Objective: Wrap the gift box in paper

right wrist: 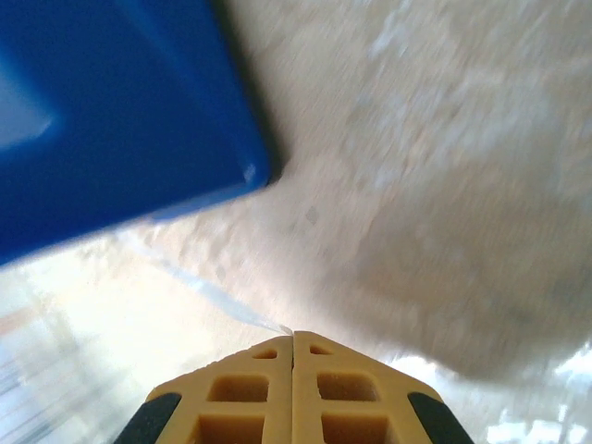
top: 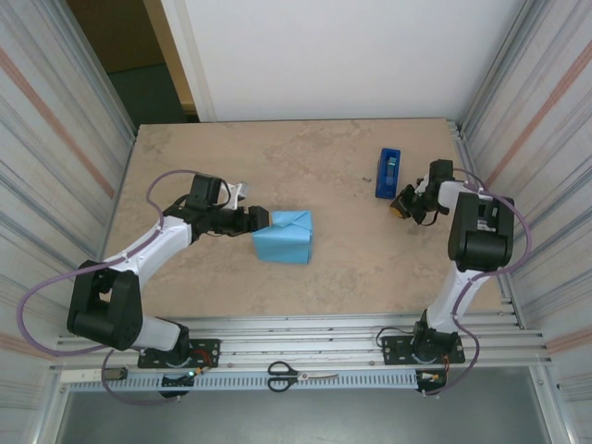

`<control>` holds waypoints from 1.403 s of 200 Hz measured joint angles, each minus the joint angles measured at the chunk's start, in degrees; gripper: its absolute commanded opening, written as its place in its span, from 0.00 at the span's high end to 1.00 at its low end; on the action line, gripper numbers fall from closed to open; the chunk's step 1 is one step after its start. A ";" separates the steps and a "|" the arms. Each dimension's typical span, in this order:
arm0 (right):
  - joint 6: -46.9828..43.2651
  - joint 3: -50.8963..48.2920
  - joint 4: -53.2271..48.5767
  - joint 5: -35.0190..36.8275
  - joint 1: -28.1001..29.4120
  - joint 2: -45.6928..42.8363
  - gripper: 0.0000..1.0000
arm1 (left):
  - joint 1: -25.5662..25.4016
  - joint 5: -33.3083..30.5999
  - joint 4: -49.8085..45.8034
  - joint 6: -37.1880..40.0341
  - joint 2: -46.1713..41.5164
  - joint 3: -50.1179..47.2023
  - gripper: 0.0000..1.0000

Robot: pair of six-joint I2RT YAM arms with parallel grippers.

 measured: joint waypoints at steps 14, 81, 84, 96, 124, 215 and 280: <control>-0.66 -1.46 -2.47 -1.53 0.66 -4.96 1.00 | 0.00 0.00 0.15 0.00 0.00 -0.11 0.29; -0.04 -2.01 -8.94 -8.28 12.41 -28.28 1.00 | 0.00 0.00 0.42 0.00 -0.11 -0.33 0.29; 0.20 -1.99 -8.92 -8.46 12.92 -28.72 1.00 | 0.00 0.00 0.42 0.00 -0.11 -0.33 0.29; 2.60 -1.73 -8.52 -9.11 15.17 -30.29 1.00 | 0.00 0.02 0.59 0.00 -0.13 -0.44 0.29; 8.41 0.50 -6.60 -9.03 22.34 -30.71 1.00 | 0.00 0.17 1.64 0.00 -0.26 -0.96 0.29; 22.69 8.00 1.62 -8.90 44.11 -14.64 1.00 | 0.00 0.26 1.88 0.00 -0.28 -1.07 0.29; 26.21 8.70 1.75 -8.09 46.84 -12.52 1.00 | 0.00 0.61 2.95 -0.02 -0.55 -1.75 0.29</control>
